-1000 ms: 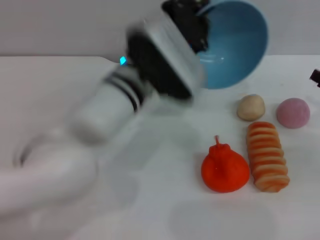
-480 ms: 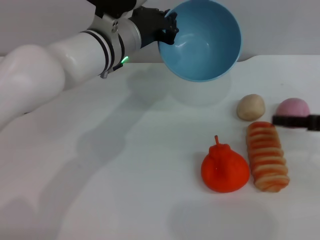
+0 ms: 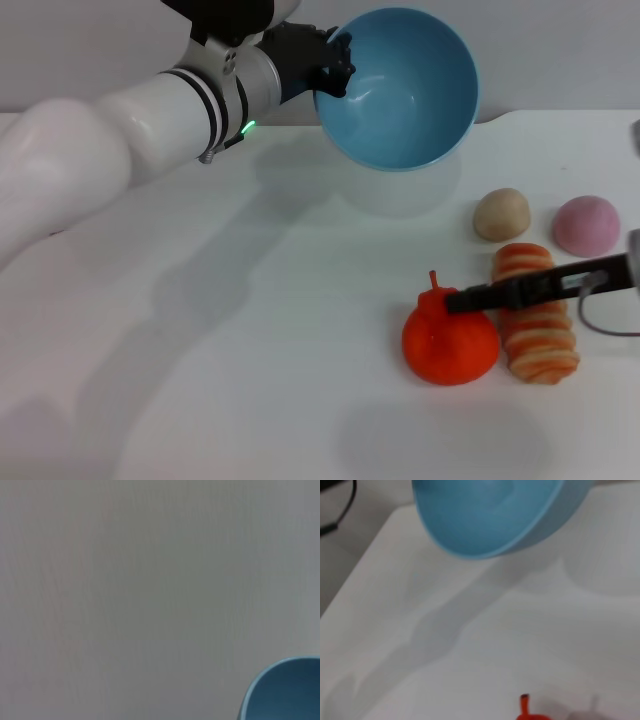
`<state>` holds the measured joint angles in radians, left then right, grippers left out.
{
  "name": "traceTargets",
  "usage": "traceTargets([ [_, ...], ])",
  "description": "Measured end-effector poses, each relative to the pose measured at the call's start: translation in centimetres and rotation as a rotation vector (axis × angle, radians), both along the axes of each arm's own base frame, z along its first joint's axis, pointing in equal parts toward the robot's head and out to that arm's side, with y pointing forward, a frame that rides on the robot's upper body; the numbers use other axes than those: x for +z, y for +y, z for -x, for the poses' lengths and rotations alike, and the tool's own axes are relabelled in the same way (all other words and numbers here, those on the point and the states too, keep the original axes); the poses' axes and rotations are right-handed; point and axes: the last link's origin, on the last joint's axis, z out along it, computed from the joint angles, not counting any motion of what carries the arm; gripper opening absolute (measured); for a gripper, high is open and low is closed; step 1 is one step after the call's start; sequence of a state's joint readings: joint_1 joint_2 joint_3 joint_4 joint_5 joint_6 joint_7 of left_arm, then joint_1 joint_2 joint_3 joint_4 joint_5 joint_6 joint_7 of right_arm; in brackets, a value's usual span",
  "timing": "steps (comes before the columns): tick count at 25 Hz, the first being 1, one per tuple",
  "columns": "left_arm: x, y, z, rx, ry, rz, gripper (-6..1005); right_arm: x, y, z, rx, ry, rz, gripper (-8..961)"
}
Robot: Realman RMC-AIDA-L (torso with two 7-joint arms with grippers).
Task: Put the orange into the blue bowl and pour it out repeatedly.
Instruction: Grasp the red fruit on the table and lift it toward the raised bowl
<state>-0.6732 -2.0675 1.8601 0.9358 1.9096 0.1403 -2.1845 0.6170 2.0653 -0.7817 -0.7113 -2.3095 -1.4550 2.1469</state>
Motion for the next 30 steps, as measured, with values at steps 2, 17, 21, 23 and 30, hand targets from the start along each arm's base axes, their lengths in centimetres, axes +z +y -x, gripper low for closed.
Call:
traceTargets([
  [2, -0.1, -0.1, 0.1, 0.0, 0.005, 0.001, 0, -1.1, 0.1, 0.3, 0.01, -0.02, 0.033, 473],
  [17, -0.2, -0.1, 0.3, -0.001, 0.015, -0.002, -1, -2.5, -0.1, 0.4, 0.065, -0.077, 0.067, 400],
  [21, -0.3, -0.2, 0.4, 0.0, 0.016, -0.001, -1, -2.4, 0.0, 0.4, 0.083, -0.067, 0.056, 183],
  [23, -0.3, -0.2, 0.5, 0.001, 0.017, -0.001, -1, -2.3, 0.0, 0.5, 0.091, -0.062, 0.051, 148],
  [30, -0.7, -0.5, 1.0, 0.012, 0.029, 0.028, 0, 0.8, -0.1, 2.3, 0.182, 0.032, -0.046, 92],
])
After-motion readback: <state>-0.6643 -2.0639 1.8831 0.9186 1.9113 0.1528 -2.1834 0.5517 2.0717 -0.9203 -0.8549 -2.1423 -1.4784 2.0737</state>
